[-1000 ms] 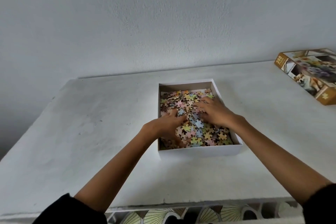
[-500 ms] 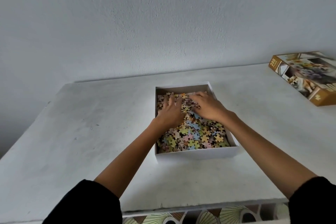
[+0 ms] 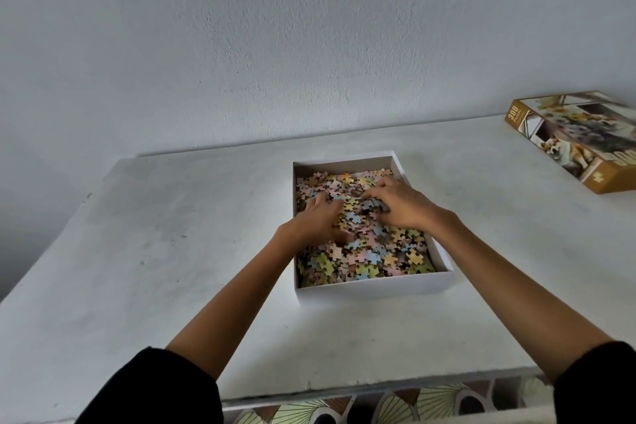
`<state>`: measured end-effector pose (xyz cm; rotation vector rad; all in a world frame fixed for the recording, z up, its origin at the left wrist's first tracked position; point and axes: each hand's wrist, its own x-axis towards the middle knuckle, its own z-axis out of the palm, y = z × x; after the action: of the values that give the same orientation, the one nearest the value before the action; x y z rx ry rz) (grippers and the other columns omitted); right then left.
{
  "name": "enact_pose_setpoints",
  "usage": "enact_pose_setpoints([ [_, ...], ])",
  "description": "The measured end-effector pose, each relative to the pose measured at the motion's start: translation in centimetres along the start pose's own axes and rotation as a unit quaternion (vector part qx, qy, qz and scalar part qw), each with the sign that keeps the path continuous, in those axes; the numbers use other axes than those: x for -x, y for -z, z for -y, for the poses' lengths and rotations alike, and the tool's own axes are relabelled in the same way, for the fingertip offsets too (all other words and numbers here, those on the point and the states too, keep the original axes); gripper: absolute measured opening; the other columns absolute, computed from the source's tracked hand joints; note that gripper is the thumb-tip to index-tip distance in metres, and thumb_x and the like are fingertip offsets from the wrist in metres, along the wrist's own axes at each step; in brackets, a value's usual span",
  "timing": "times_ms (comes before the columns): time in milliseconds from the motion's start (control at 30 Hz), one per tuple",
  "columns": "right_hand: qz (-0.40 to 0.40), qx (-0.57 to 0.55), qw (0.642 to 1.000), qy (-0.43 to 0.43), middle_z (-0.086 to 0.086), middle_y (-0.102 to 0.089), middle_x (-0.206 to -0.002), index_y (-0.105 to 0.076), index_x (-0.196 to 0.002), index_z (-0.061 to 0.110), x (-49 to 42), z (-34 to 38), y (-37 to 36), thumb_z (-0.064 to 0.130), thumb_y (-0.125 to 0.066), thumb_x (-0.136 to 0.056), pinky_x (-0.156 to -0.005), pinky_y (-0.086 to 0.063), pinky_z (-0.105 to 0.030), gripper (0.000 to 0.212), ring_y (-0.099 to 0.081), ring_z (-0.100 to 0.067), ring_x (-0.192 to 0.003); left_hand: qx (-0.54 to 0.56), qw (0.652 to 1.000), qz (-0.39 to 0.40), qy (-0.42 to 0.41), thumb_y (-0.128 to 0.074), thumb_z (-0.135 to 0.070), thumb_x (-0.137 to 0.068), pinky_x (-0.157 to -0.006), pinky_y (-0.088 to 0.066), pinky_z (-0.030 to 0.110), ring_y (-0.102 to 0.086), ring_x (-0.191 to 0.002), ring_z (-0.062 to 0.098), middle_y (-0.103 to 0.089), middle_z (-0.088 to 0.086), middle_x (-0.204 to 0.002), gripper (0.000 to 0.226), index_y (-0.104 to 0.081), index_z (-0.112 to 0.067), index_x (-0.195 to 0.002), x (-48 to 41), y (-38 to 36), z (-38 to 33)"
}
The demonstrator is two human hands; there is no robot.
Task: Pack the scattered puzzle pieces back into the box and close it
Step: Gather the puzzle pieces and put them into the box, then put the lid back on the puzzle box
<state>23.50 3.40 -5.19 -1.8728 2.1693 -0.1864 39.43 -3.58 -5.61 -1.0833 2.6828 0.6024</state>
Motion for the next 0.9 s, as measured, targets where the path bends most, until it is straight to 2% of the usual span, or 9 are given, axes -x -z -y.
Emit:
enact_pose_setpoints([
  [100,-0.099,-0.036,0.994,0.006,-0.014,-0.039,-0.136,-0.039,-0.134,0.018,-0.9,-0.1,-0.8,0.015,-0.051,-0.088,-0.102,-0.037,-0.041,0.048,-0.033,-0.03,-0.129,0.013,0.995,-0.103,-0.009,-0.047,-0.038,-0.092,-0.114,-0.01,0.055,0.002,-0.143,0.036,0.0,0.014,-0.155,0.065,-0.015,-0.016,-0.145,-1.3,-0.5,0.1],
  [167,-0.136,-0.025,0.99,0.005,-0.014,-0.035,-0.14,-0.036,-0.136,0.016,-1.5,-0.1,-1.5,0.019,-0.047,-0.091,-0.11,-0.027,-0.043,0.046,-0.028,-0.031,-0.133,0.028,0.988,-0.153,-0.006,-0.04,-0.037,-0.095,-0.115,-0.004,0.054,0.011,-0.142,0.036,0.004,0.012,-0.156,0.062,-0.011,-0.015,-0.146,-2.5,-0.8,0.5],
  [233,-0.121,-0.011,0.992,-0.017,-0.013,-0.024,-0.149,-0.03,-0.139,0.015,-2.1,-0.2,-2.0,0.024,-0.041,-0.094,-0.114,-0.016,-0.043,0.047,-0.018,-0.033,-0.139,0.025,0.985,-0.171,0.004,-0.035,-0.038,-0.096,-0.115,0.001,0.054,0.018,-0.141,0.037,0.01,0.012,-0.156,0.063,-0.006,-0.014,-0.147,-3.7,-0.6,0.8],
  [333,-0.028,-0.014,0.999,-0.035,-0.013,-0.012,-0.154,-0.017,-0.144,0.012,-3.1,-0.4,-1.8,0.03,-0.033,-0.097,-0.116,-0.009,-0.043,0.053,-0.007,-0.033,-0.142,0.018,0.991,-0.134,0.016,-0.032,-0.04,-0.097,-0.114,-0.002,0.055,0.014,-0.14,0.043,0.016,0.013,-0.155,0.06,-0.009,-0.014,-0.146,-4.9,-0.1,0.9],
  [467,-0.002,-0.013,1.0,-0.018,-0.014,-0.022,-0.151,-0.027,-0.141,0.015,-2.8,-0.3,-1.1,0.024,-0.043,-0.093,-0.111,-0.026,-0.045,0.052,-0.023,-0.034,-0.138,0.019,0.997,-0.067,-0.014,-0.031,-0.04,-0.097,-0.114,-0.007,0.056,0.005,-0.142,0.04,0.0,0.014,-0.155,0.054,-0.018,-0.018,-0.144,-4.0,-0.5,0.1],
  [567,-0.109,-0.049,0.993,0.005,-0.013,-0.043,-0.138,-0.04,-0.134,0.015,-2.0,-0.3,-0.5,0.016,-0.049,-0.089,-0.097,-0.04,-0.037,0.046,-0.041,-0.028,-0.126,0.02,0.988,-0.15,-0.033,-0.036,-0.033,-0.097,-0.111,-0.025,0.055,-0.025,-0.137,0.034,-0.028,0.015,-0.147,0.047,-0.028,-0.015,-0.14,-3.5,-0.3,0.4],
  [667,-0.202,-0.089,0.975,0.034,-0.014,-0.054,-0.125,-0.05,-0.126,0.009,-1.5,-1.3,1.0,0.015,-0.054,-0.087,-0.09,-0.043,-0.032,0.039,-0.051,-0.028,-0.115,0.04,0.963,-0.258,-0.07,-0.046,-0.022,-0.093,-0.093,-0.046,0.043,-0.051,-0.114,0.031,-0.05,0.017,-0.127,0.036,-0.047,-0.008,-0.126,-3.4,0.9,-0.5],
  [767,-0.248,-0.108,0.962,0.038,-0.015,-0.059,-0.118,-0.056,-0.12,0.009,-0.9,-3.5,3.3,0.014,-0.056,-0.085,-0.086,-0.044,-0.033,0.034,-0.054,-0.03,-0.109,0.068,0.945,-0.303,-0.098,-0.05,-0.014,-0.091,-0.081,-0.049,0.037,-0.058,-0.099,0.03,-0.055,0.017,-0.12,0.03,-0.055,-0.004,-0.119,-4.0,2.5,-3.3],
  [900,-0.294,-0.11,0.949,0.019,-0.014,-0.059,-0.12,-0.058,-0.117,0.011,0.3,-8.6,6.7,0.018,-0.056,-0.086,-0.089,-0.044,-0.035,0.032,-0.054,-0.029,-0.112,0.081,0.932,-0.336,-0.111,-0.051,-0.015,-0.091,-0.086,-0.047,0.035,-0.058,-0.102,0.028,-0.058,0.016,-0.118,0.029,-0.056,-0.006,-0.118,-6.7,3.9,-8.7],
])
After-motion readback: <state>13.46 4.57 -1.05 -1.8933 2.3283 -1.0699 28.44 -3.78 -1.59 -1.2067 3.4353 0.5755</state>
